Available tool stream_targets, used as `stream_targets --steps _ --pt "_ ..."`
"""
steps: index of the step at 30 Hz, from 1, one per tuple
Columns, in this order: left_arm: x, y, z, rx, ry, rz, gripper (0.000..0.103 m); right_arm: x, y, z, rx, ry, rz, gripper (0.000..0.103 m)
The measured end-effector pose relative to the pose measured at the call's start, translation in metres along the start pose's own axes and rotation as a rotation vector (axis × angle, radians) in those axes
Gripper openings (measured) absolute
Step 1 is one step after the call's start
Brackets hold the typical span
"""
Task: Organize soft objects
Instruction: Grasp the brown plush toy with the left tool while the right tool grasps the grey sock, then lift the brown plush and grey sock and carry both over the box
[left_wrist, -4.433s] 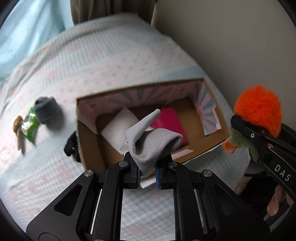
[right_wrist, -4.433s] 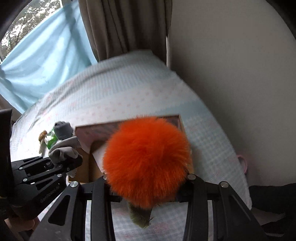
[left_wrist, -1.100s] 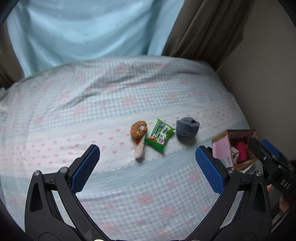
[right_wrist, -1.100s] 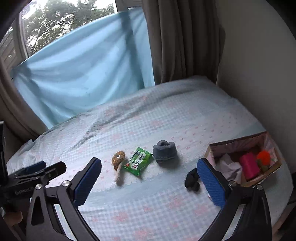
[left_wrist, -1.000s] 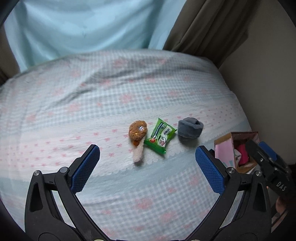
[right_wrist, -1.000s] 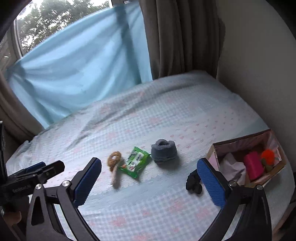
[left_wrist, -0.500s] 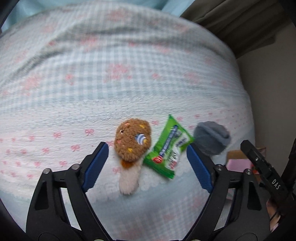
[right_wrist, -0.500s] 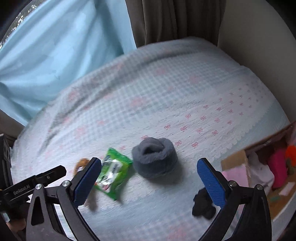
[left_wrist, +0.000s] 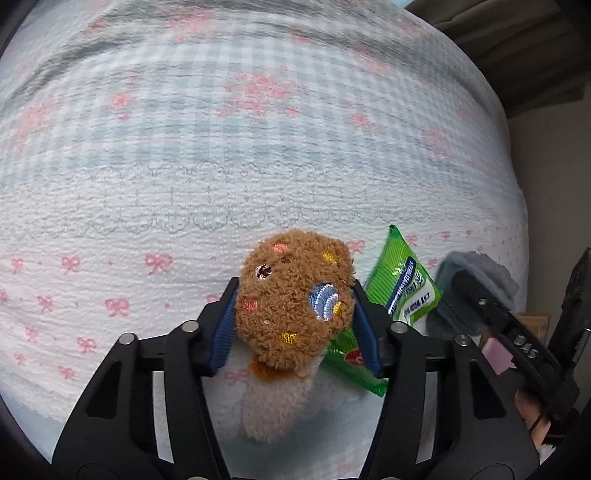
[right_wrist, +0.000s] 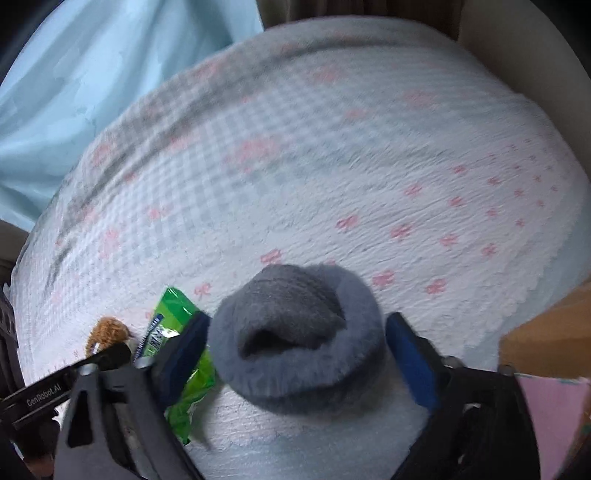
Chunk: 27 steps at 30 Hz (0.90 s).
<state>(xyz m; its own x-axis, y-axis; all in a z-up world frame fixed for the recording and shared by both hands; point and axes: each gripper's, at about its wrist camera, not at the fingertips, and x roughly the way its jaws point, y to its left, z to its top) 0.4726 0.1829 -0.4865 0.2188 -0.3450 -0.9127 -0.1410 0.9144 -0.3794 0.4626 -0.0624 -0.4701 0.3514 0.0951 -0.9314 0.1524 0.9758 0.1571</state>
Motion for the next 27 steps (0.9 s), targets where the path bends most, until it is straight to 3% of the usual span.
stream_targets --steps 14,21,27 --pt "-0.001 -0.014 0.006 0.02 -0.012 0.025 0.042 -0.003 -0.012 0.002 -0.009 -0.003 0.042 0.049" --pt "-0.041 -0.017 0.004 0.034 -0.061 0.02 0.042 -0.033 -0.009 -0.002 -0.021 -0.033 0.063 0.048" --pt "-0.099 -0.022 -0.018 0.074 -0.12 0.035 0.042 -0.076 0.006 -0.015 -0.071 -0.09 0.074 0.048"
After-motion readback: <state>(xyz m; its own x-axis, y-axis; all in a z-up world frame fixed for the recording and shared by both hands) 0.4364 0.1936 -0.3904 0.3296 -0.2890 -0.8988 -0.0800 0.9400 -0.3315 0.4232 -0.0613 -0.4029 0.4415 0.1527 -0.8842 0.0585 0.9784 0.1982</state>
